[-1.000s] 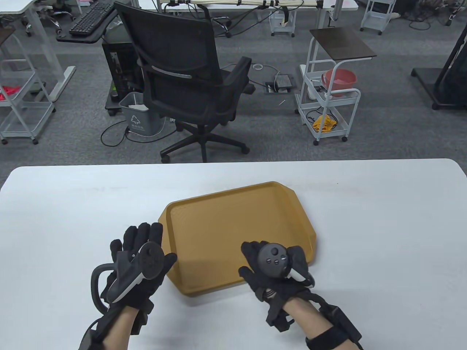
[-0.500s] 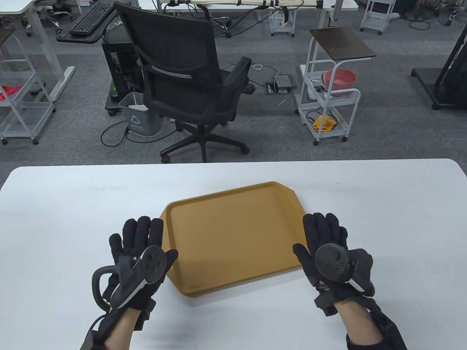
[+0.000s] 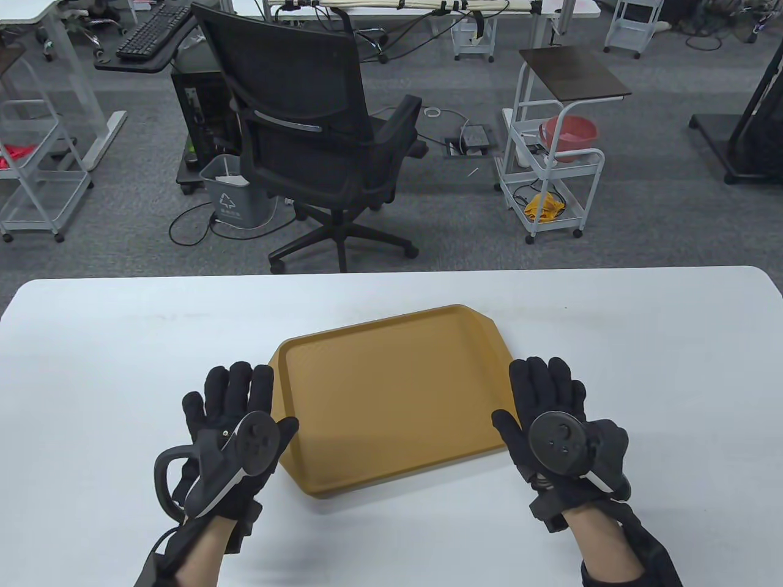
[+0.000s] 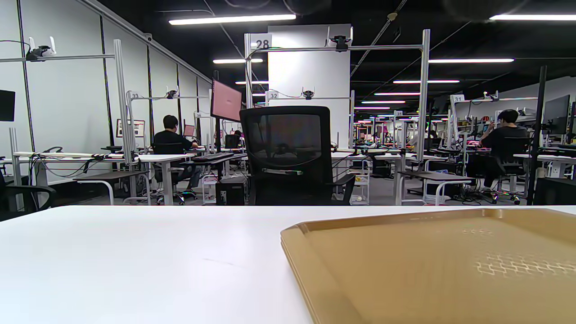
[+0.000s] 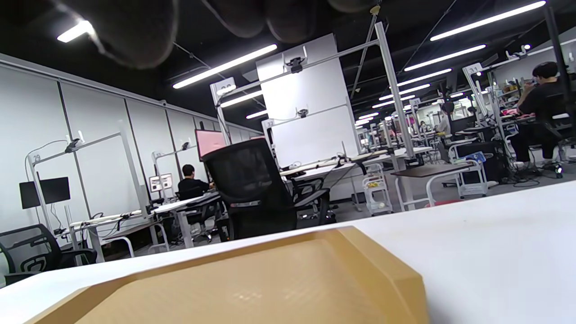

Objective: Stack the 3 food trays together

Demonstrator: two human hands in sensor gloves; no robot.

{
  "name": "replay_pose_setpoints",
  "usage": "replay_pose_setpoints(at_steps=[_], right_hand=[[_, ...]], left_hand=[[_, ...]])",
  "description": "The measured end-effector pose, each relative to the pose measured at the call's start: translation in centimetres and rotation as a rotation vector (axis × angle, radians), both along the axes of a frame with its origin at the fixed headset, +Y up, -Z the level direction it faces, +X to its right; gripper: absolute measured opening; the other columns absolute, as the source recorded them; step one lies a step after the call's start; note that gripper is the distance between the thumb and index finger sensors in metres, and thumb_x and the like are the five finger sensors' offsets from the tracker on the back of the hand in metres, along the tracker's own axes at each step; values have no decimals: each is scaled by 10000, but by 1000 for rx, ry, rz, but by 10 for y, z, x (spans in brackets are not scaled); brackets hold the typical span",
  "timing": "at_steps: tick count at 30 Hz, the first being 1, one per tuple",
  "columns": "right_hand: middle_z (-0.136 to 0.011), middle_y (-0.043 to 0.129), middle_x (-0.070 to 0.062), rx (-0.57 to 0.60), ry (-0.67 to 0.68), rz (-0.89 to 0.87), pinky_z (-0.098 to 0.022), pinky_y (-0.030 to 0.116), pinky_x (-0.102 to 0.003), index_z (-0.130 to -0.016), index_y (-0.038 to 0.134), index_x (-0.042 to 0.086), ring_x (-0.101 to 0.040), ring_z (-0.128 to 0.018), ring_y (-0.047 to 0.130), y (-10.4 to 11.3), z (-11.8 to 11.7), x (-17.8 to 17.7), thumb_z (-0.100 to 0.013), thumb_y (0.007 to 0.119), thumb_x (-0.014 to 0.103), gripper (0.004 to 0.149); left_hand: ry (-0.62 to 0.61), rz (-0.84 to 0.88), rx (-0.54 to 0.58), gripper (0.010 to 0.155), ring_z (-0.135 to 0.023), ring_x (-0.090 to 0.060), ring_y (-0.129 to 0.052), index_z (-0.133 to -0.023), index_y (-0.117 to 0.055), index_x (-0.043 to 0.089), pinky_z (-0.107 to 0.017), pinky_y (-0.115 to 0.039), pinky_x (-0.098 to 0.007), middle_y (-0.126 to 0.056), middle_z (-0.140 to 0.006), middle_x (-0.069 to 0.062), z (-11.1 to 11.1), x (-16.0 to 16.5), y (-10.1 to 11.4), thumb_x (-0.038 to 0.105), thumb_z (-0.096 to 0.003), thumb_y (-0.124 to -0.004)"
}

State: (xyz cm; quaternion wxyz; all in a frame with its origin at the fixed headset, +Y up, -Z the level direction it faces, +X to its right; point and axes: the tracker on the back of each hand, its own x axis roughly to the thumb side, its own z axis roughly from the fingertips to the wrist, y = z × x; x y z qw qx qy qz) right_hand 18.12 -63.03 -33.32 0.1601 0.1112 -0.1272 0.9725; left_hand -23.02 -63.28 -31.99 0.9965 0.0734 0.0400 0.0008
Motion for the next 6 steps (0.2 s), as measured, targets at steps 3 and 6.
replay_pose_setpoints(at_steps=[3, 6], right_hand=[[-1184, 309, -242, -4, -1, -3, -712, 310, -677, -1142, 322, 150, -536, -1070, 237, 0, 0, 1, -567, 645, 478, 736], [-1183, 309, -243, -10, -1, 0, -712, 311, -677, -1143, 321, 148, -536, -1069, 237, 0, 0, 1, -568, 644, 478, 737]], left_hand=[[-1, 3, 4, 827, -1221, -339, -290, -1149, -209, 412, -853, -330, -635, -225, -1273, 53, 0, -1, 1, 710, -465, -564], [-2, 0, 3, 826, -1221, -339, -292, -1149, -211, 411, -854, -334, -633, -228, -1273, 51, 0, -1, 1, 710, -465, -564]])
